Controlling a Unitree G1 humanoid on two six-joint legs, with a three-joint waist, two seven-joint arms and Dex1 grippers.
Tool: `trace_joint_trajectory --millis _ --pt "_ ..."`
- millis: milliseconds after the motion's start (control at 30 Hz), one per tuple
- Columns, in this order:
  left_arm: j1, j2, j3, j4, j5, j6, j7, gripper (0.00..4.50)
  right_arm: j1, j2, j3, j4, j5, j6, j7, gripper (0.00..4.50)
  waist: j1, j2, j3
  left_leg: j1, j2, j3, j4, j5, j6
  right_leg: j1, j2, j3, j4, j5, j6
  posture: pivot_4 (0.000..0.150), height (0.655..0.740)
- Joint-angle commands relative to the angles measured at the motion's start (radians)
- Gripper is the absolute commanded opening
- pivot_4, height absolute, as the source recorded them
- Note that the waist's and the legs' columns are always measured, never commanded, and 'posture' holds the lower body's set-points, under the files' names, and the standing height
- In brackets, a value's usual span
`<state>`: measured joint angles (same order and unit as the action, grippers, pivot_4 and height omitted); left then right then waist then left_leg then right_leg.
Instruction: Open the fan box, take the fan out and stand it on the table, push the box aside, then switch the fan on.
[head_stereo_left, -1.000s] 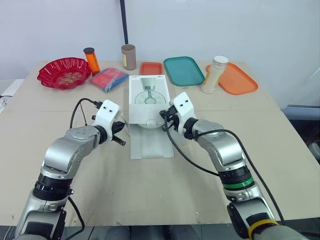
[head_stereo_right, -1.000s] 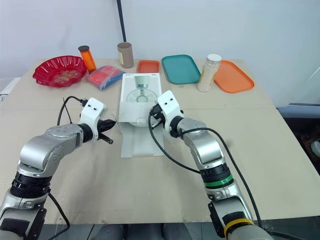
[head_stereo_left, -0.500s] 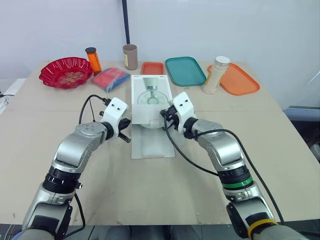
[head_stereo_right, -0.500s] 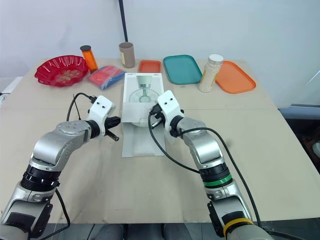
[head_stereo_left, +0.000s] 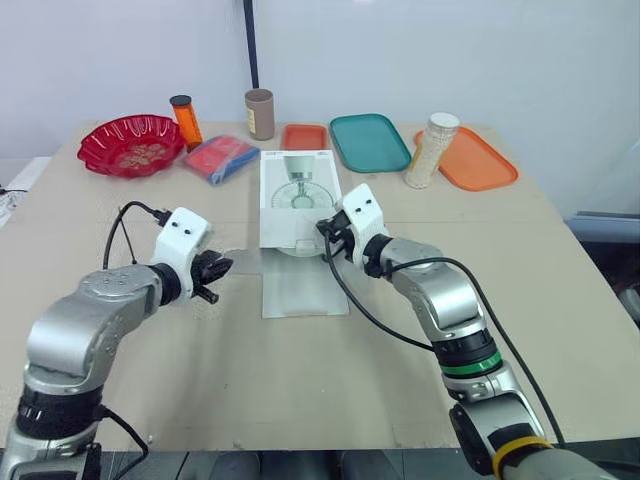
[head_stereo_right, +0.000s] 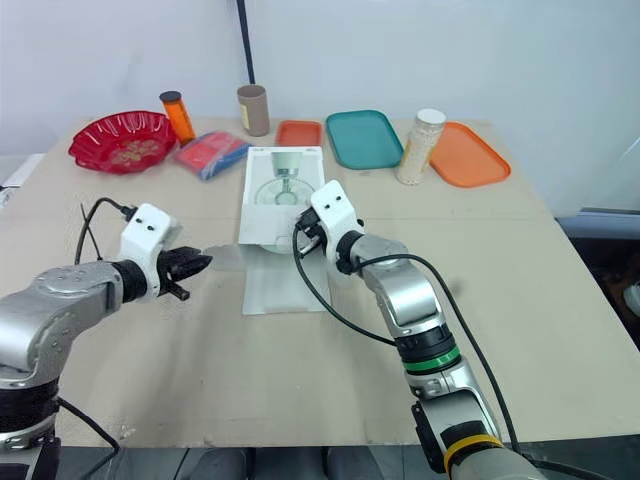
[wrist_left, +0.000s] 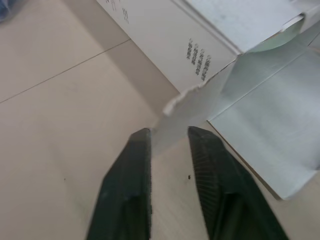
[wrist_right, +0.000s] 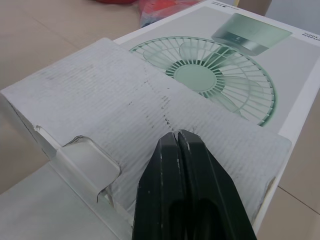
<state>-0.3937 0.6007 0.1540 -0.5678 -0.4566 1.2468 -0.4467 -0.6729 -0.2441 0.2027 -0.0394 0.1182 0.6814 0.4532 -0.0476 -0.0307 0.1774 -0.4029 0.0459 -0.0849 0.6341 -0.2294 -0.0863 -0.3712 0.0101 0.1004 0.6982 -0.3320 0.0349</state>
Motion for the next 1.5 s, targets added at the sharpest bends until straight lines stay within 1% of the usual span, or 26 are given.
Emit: trace_joint_trajectory --millis 33,67,200,267,367,467,567,633,767,867,1033,1233,1300,1400,1500 --pt "-0.011 -0.096 0.111 -0.081 -0.112 0.093 0.007 2.79 0.023 0.003 0.021 0.034 -0.011 0.021 0.008 0.0 0.0 -0.001 0.0 0.0 0.0 0.0 0.0 0.0 0.0 0.0 0.0 0.0 0.0 0.0 0.0 0.15 0.74" --pt "-0.01 -0.115 0.124 -0.091 -0.132 0.119 0.011 2.99 0.024 0.003 0.021 0.034 -0.012 0.021 0.009 0.0 0.0 -0.001 -0.001 0.0 0.0 0.0 0.0 0.0 0.0 0.0 0.0 0.0 0.0 0.0 0.0 0.15 0.74" --pt "-0.019 -0.229 0.191 -0.132 -0.203 0.257 0.043 4.41 0.022 0.006 0.019 0.034 -0.013 0.023 0.008 0.0 -0.001 -0.001 -0.001 0.0 0.0 0.0 0.0 0.0 0.0 0.0 0.0 0.0 0.0 0.0 0.0 0.15 0.74" --pt "-0.043 -0.336 0.239 -0.114 -0.2 0.317 0.089 4.41 0.024 0.007 0.019 0.031 -0.012 0.025 0.009 0.0 0.0 -0.001 -0.001 0.0 0.0 0.0 0.0 0.0 0.0 0.0 0.0 0.0 0.0 0.0 0.0 0.15 0.74" --pt "-0.051 -0.443 0.25 -0.086 -0.19 0.359 0.127 4.41 0.028 0.004 0.02 0.024 -0.014 0.029 0.01 0.0 0.0 -0.002 -0.001 0.0 0.0 0.0 0.0 0.0 0.0 0.001 0.0 0.0 0.0 0.0 0.0 0.15 0.74" --pt "-0.058 -0.499 0.244 -0.07 -0.172 0.361 0.161 4.41 0.029 0.002 0.02 0.019 -0.016 0.031 0.009 0.0 0.0 -0.002 -0.002 0.0 0.0 0.0 0.0 0.0 0.0 0.001 0.0 0.0 0.0 0.0 0.0 0.15 0.74" --pt "-0.046 -0.533 0.2 -0.039 -0.147 0.302 0.193 4.41 0.032 -0.001 0.018 0.013 -0.017 0.036 0.007 0.0 0.0 -0.002 -0.002 0.001 0.0 0.0 0.0 0.0 0.0 0.001 0.0 0.0 0.0 0.0 0.0 0.15 0.74" --pt "-0.052 -0.605 0.217 -0.003 -0.141 0.254 0.224 4.41 0.035 -0.001 0.02 0.007 -0.018 0.038 0.006 0.0 0.0 -0.002 -0.002 0.001 0.0 0.0 0.0 0.0 0.0 0.001 0.0 0.0 0.0 0.0 0.0 0.15 0.74" --pt "-0.037 -0.713 0.251 0.032 -0.158 0.181 0.257 4.41 0.039 -0.002 0.023 -0.004 -0.019 0.046 0.004 0.0 0.001 -0.002 -0.002 0.0 0.0 0.0 0.0 0.0 0.0 0.001 0.0 0.0 -0.001 0.0 0.0 0.15 0.74" --pt "-0.01 -0.759 0.264 0.043 -0.173 0.138 0.265 4.41 0.039 -0.002 0.023 -0.005 -0.02 0.049 0.003 0.0 0.0 -0.002 -0.002 0.0 0.0 0.0 0.0 0.0 0.0 0.001 0.0 0.0 -0.001 0.0 0.0 0.15 0.74" --pt "0.067 -0.786 0.255 0.076 -0.16 0.041 0.294 4.41 0.042 -0.003 0.029 -0.015 -0.022 0.055 0.003 0.0 0.0 -0.002 -0.002 0.001 0.0 0.001 0.0 0.0 0.0 0.001 0.0 0.001 -0.001 0.0 0.0 0.15 0.74" --pt "0.106 -0.818 0.278 0.068 -0.228 0.012 0.335 4.41 0.043 0.0 0.031 -0.024 -0.023 0.063 0.005 0.0 0.0 -0.002 -0.002 0.001 0.0 0.0 0.0 0.0 0.0 0.001 0.0 0.001 -0.001 0.0 0.0 0.15 0.74" --pt "0.109 -0.84 0.291 0.096 -0.252 -0.012 0.352 4.41 0.041 0.003 0.033 -0.022 -0.024 0.063 0.005 0.0 0.0 -0.002 -0.002 0.001 0.0 0.0 0.0 0.0 0.0 0.001 0.0 0.001 -0.001 0.0 0.0 0.15 0.74" --pt "0.117 -0.806 0.232 0.101 -0.261 -0.015 0.353 4.41 0.04 0.004 0.033 -0.023 -0.025 0.065 0.004 0.0 0.0 -0.002 -0.002 0.001 0.0 0.0 0.0 0.0 0.0 0.001 0.0 0.0 -0.001 0.0 0.0 0.15 0.74" --pt "0.12 -0.797 0.224 0.072 -0.295 0.009 0.365 4.41 0.038 0.005 0.031 -0.023 -0.025 0.067 0.003 0.0 0.0 -0.002 -0.002 0.001 0.0 0.0 0.0 0.0 0.0 0.001 0.0 0.001 -0.001 0.0 0.0 0.15 0.74"
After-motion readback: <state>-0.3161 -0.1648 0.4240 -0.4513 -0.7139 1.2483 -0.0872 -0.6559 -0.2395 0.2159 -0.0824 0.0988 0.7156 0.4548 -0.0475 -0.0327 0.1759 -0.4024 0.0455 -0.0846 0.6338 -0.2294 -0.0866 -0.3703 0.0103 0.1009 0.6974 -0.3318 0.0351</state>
